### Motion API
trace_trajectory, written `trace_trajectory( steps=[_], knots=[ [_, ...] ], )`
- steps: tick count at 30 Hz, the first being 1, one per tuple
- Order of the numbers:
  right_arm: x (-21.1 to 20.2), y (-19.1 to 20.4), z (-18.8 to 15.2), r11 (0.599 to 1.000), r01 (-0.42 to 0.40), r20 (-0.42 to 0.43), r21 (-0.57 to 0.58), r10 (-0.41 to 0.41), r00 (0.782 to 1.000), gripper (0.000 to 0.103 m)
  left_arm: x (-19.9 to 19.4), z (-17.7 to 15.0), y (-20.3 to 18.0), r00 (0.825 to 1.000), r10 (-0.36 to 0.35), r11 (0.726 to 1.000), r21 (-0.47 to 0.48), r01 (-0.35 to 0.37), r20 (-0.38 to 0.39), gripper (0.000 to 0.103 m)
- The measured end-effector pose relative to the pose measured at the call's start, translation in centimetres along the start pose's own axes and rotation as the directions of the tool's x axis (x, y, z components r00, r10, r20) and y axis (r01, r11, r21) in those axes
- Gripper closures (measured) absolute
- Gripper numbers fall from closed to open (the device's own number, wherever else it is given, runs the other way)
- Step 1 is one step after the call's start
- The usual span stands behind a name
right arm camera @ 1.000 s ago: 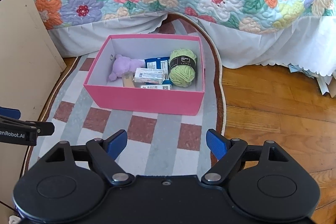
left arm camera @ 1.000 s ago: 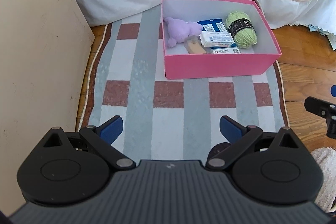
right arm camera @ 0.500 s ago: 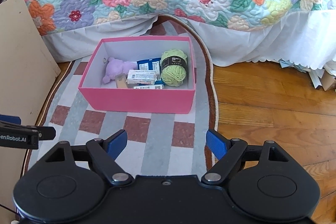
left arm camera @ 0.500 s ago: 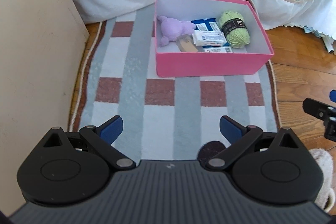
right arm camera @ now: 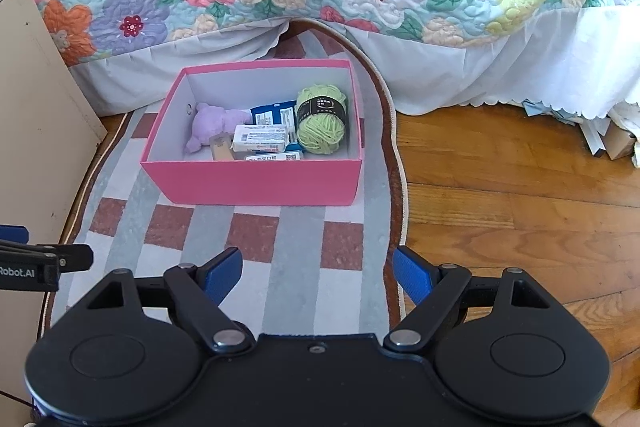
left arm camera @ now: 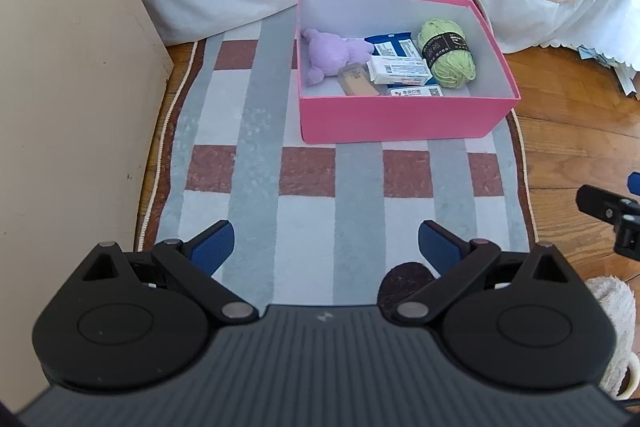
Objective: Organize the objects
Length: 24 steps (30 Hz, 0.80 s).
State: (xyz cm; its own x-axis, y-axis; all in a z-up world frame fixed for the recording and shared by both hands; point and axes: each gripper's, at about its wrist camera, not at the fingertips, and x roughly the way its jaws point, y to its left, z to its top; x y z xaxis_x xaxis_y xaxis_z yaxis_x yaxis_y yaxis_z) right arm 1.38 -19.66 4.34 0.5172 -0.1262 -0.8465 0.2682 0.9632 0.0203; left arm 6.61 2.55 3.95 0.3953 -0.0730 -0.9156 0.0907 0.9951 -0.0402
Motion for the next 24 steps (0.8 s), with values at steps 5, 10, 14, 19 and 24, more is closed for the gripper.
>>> trace_trajectory(
  steps=[5,10,14,19,24],
  knots=[
    [0.05,-0.46,-0.13,1.000,0.013,-0.009,0.011,-0.013,1.000,0.017,-0.04,-0.21,0.61,1.000,-0.005,1.000,0.001,0.005,-0.011,0.003],
    [0.02,-0.52,-0.16,1.000,0.020,-0.014,0.014,-0.020,1.000,0.017,0.07,-0.24,0.84,1.000,-0.015,1.000,0.004,0.015,-0.021,0.003],
    [-0.08,-0.51,-0.20,1.000,0.020,-0.014,0.004,-0.020,1.000,0.017,0.23,-0.28,0.83,0.999,-0.020,1.000,0.004,0.020,-0.026,0.003],
    [-0.17,-0.34,-0.23,1.000,0.024,-0.018,-0.006,-0.024,1.000,0.017,0.37,-0.23,0.74,0.999,-0.025,1.000,0.007,0.025,-0.030,0.003],
    [-0.15,-0.28,-0.22,1.000,0.025,-0.022,-0.015,-0.026,0.999,0.017,0.24,-0.28,0.66,1.000,-0.018,1.000,0.021,0.018,-0.014,0.003]
  ],
)
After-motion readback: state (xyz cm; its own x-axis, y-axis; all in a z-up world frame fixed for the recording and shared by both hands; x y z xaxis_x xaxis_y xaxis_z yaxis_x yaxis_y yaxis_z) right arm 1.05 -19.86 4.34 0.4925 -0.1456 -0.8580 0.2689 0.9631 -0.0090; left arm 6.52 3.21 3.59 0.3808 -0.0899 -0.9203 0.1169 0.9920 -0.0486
